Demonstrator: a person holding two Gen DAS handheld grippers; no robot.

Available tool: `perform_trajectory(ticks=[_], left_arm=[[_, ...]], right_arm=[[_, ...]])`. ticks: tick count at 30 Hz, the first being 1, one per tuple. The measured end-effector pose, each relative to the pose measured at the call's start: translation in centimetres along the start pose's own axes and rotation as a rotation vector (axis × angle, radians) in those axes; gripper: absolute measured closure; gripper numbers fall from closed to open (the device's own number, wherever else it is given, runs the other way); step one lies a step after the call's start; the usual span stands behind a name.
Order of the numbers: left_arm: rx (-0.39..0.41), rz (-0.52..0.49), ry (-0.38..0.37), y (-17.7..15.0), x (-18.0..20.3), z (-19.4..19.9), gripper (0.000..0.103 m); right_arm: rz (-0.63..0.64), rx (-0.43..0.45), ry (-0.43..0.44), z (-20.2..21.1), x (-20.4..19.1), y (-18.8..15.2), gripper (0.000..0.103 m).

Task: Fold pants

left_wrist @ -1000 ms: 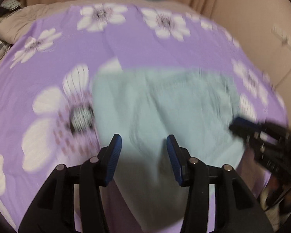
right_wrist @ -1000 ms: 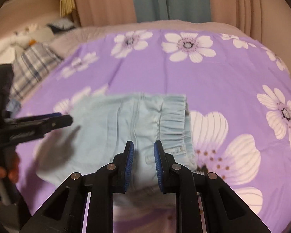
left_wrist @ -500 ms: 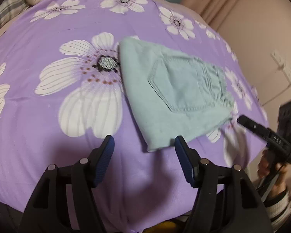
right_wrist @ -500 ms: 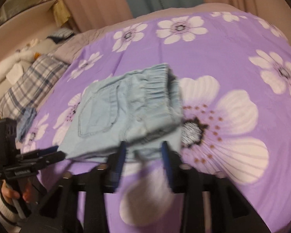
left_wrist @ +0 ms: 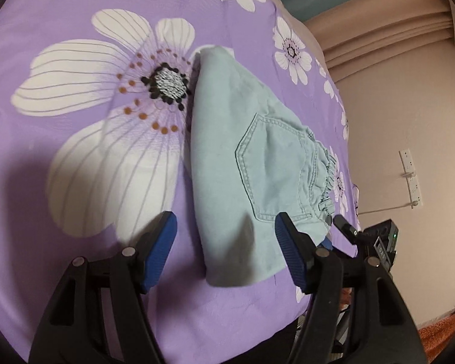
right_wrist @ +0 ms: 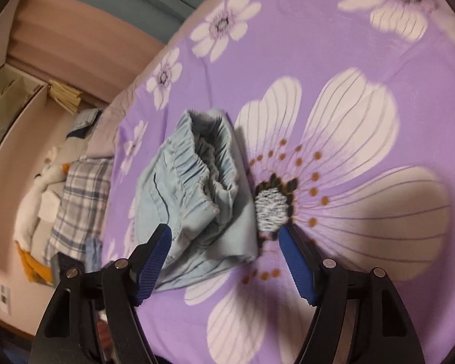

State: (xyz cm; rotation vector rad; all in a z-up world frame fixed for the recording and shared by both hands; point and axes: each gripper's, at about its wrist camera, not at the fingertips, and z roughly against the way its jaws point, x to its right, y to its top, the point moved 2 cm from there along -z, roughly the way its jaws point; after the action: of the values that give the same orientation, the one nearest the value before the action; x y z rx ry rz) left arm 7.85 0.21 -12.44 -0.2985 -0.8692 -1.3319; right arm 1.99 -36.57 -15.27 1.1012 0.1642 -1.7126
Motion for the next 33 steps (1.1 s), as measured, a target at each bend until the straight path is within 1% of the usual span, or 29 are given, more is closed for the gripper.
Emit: perform_trajectory(ticks=[8, 16, 18, 20, 24, 27, 33], left_arm=[[-0.012, -0.032, -0.001, 1.1, 0.9, -1.4, 0.036], [-0.025, -0.080, 0.005, 2.4, 1.8, -3.1, 0.035], [-0.028, -0.091, 0.002, 2.7, 1.9, -3.5, 0.033], [-0.030, -0.102, 0.005, 3.0, 2.2, -4.0, 0.032], [-0.032, -0.122, 0.005, 3.5, 2.6, -4.8, 0.027], [-0.032, -0.155, 0.022, 3.9, 3.1, -5.4, 0.026], [-0.028, -0.168, 0.026, 4.2, 3.2, -5.9, 0.026]], right_arm=[[0.016, -0.053, 0.056, -2.0, -0.8, 1.0, 0.030], [0.057, -0.066, 0.068, -3.0, -1.3, 1.6, 0.030], [0.067, -0.065, 0.068, -3.4, -1.5, 1.9, 0.030], [0.076, -0.063, 0.064, -3.8, -1.7, 2.1, 0.030], [0.103, -0.059, 0.054, -4.7, -2.2, 2.6, 0.030], [0.119, -0.058, 0.046, -5.1, -2.6, 2.8, 0.030], [0.144, -0.056, 0.033, -5.6, -2.9, 2.9, 0.030]])
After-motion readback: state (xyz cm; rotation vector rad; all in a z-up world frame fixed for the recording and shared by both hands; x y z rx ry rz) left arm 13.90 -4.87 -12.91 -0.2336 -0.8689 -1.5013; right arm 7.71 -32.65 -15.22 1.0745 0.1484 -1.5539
